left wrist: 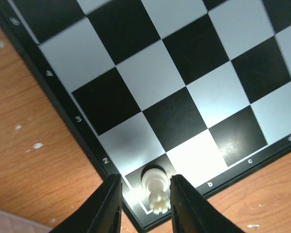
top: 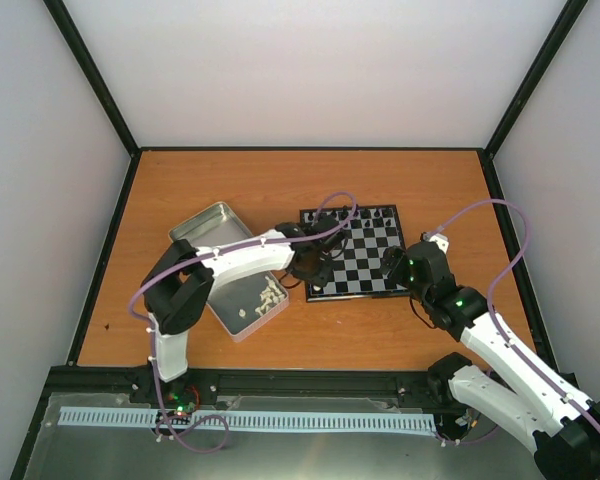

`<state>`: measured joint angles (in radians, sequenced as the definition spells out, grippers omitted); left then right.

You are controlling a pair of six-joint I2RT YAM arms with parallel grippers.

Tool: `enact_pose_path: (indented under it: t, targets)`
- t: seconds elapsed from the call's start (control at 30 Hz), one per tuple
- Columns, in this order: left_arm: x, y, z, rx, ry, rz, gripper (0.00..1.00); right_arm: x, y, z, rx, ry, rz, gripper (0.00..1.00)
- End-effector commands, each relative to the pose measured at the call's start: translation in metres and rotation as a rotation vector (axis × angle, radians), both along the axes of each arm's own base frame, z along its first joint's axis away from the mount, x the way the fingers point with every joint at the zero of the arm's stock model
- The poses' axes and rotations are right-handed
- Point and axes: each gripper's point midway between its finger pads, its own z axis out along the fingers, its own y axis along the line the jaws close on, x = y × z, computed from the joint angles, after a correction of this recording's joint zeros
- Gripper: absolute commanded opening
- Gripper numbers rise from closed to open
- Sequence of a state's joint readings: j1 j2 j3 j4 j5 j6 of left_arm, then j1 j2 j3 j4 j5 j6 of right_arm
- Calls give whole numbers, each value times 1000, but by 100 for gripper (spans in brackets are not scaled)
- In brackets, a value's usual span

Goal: Set up the chess pieces on the board
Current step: Place the chess piece on the chessboard, then pick up the chess piece from the storage box.

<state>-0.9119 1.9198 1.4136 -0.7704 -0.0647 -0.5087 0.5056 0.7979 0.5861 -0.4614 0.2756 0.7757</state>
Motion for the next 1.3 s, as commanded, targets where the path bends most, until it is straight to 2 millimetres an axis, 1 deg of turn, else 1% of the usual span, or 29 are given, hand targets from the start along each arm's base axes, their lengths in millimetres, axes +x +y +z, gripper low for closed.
enact_pose_path:
  t: [0.0, 0.1, 0.2, 0.3, 0.33, 0.4, 0.5, 0.53, 0.6, 0.7, 0.77, 0.83, 0.93, 1.03, 1.13, 1.27]
  targets:
    - [24, 3, 65, -99, -133, 58, 32, -3, -1, -1, 2, 4, -2, 86]
    - [31, 23, 82, -128, -174, 120, 35, -4, 1, -3, 6, 14, 7, 86]
    - [36, 65, 85, -114, -213, 245, 40, -4, 3, -6, 9, 23, 13, 86]
    - [35, 113, 79, -83, -249, 390, 44, -2, 5, -8, 11, 30, 16, 86]
    - [33, 130, 79, -81, -261, 444, 44, -1, 6, -10, 11, 35, 19, 86]
    - [28, 155, 70, -79, -264, 517, 40, 1, 8, -12, 11, 44, 22, 86]
    - [22, 186, 53, -78, -240, 603, 27, 3, 11, -14, 11, 50, 29, 86]
    - [20, 193, 47, -72, -224, 623, 25, 4, 11, -14, 11, 53, 30, 86]
    - [20, 201, 36, -61, -206, 641, 23, 6, 13, -16, 9, 60, 35, 86]
    - [20, 204, 26, -33, -185, 641, 23, 7, 15, -18, 7, 68, 40, 86]
    - [19, 209, 19, 9, -178, 655, 23, 8, 16, -19, 4, 72, 40, 86]
    - [21, 216, 14, 43, -190, 669, 25, 8, 15, -21, 5, 75, 37, 86]
    - [22, 217, 4, 57, -179, 669, 25, 8, 16, -21, 6, 75, 39, 86]
    - [24, 216, -1, 55, -179, 660, 24, 9, 16, -20, 5, 71, 43, 86]
    - [30, 216, -3, 57, -190, 660, 23, 9, 18, -17, 12, 58, 52, 86]
    - [34, 219, -7, 81, -191, 671, 20, 9, 19, -13, 17, 55, 55, 86]
